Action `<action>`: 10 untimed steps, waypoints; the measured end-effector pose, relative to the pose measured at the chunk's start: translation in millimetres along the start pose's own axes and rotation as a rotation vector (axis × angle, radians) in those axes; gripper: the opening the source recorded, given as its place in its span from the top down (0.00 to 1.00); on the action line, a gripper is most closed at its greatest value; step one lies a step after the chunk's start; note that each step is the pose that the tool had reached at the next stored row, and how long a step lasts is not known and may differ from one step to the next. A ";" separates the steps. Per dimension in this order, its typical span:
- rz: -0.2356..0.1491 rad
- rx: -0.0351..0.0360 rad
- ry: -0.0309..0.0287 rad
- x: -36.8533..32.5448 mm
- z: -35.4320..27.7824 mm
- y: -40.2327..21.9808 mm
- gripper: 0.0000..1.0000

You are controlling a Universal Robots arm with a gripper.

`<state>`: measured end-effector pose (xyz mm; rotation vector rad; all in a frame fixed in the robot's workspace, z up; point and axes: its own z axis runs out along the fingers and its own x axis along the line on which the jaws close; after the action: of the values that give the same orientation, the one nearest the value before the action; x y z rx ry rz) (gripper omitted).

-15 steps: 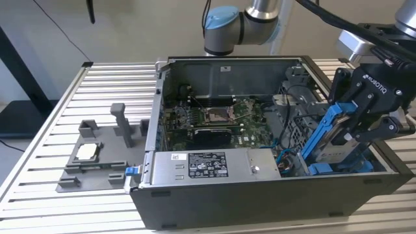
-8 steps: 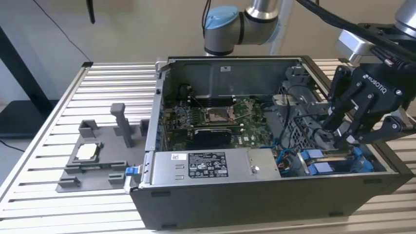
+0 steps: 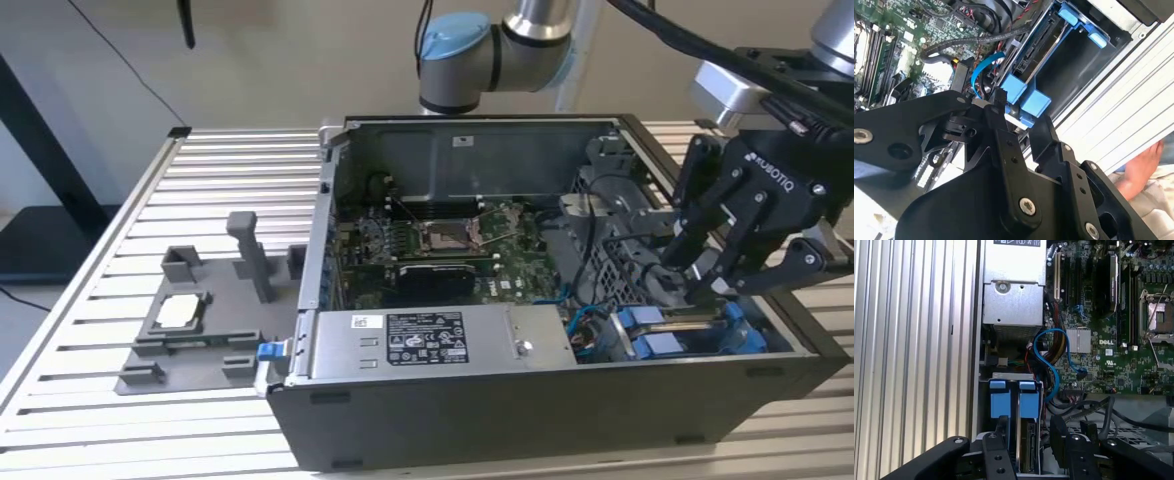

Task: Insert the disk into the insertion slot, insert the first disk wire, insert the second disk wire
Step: 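Insert the disk into the insertion slot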

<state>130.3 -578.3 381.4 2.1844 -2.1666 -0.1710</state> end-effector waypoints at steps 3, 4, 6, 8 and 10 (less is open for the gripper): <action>0.000 0.0000 -0.0001 0.0 -0.4 0.1 0.53; 0.000 0.0000 0.0000 -0.1 -1.2 0.2 0.53; 0.000 0.0000 -0.0003 -0.9 -2.6 0.4 0.53; 0.000 0.0000 -0.0014 -2.4 -5.0 1.1 0.53; -0.001 0.0002 -0.0044 -4.2 -7.2 2.0 0.53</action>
<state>129.2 -574.3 388.9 2.1868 -2.1684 -0.1758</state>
